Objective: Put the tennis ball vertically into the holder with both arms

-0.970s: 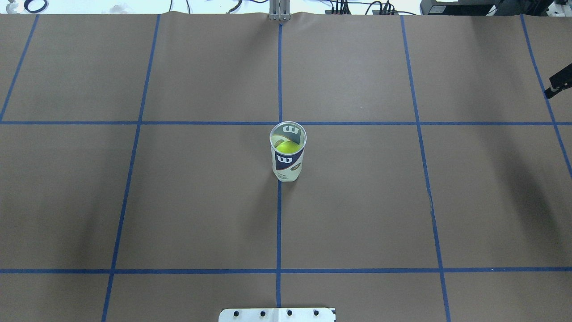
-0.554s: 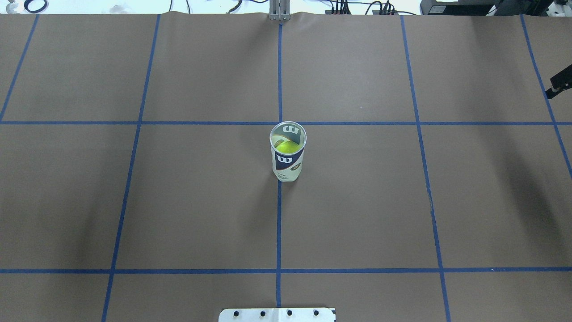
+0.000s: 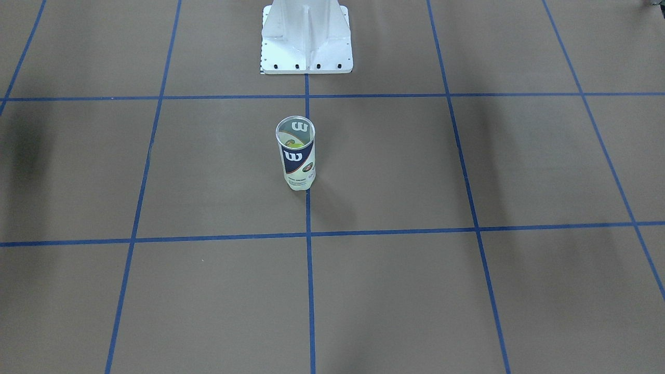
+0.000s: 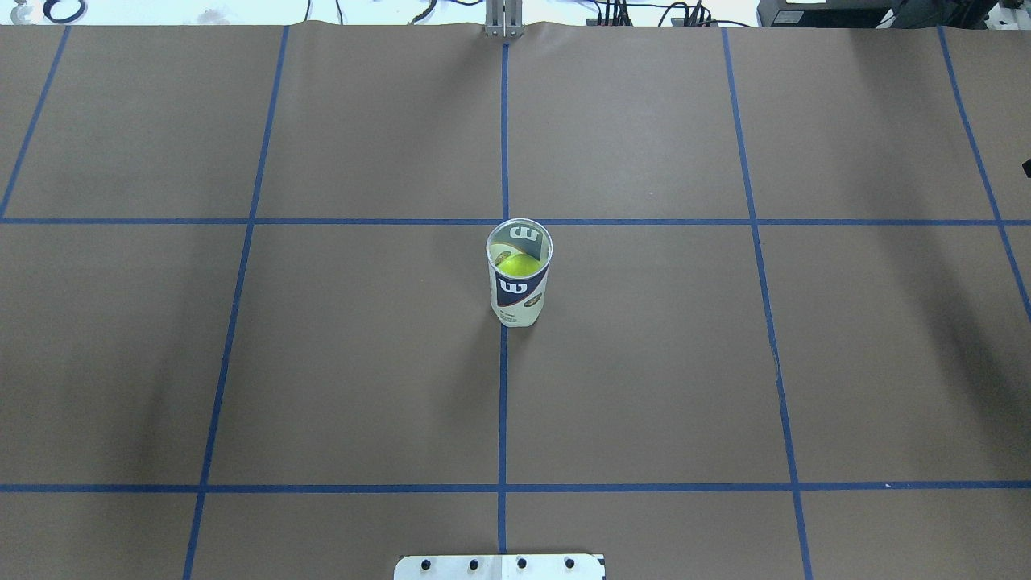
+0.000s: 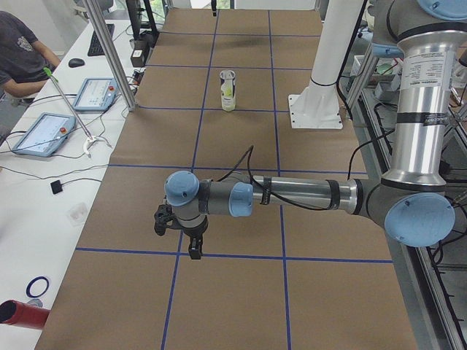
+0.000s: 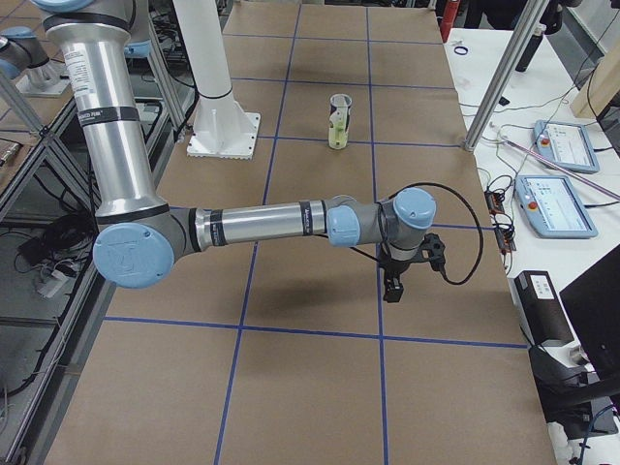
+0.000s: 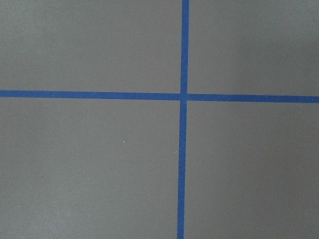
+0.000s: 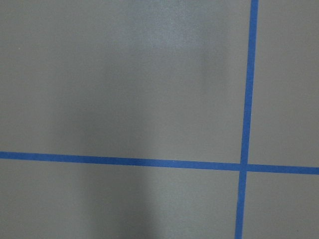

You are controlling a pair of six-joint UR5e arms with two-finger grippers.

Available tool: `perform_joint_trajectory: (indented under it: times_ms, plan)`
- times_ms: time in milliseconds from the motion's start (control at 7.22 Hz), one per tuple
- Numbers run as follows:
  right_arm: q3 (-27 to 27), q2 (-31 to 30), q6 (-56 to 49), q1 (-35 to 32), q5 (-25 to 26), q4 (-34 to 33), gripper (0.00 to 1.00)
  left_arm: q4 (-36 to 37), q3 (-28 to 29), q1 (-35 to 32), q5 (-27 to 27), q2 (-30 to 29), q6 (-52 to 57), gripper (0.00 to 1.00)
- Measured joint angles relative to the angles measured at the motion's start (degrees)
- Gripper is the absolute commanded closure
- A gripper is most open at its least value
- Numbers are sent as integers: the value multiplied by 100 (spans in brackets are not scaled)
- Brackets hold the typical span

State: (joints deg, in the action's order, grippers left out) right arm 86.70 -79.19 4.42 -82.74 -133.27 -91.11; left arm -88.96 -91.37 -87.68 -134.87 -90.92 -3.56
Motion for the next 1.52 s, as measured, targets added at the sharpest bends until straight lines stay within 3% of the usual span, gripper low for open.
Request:
perform_joint_trajectory:
  times_ms: [1524]
  plan:
    - [42, -28, -143, -155, -6, -236, 1, -95, -10, 2, -5, -67, -8, 1]
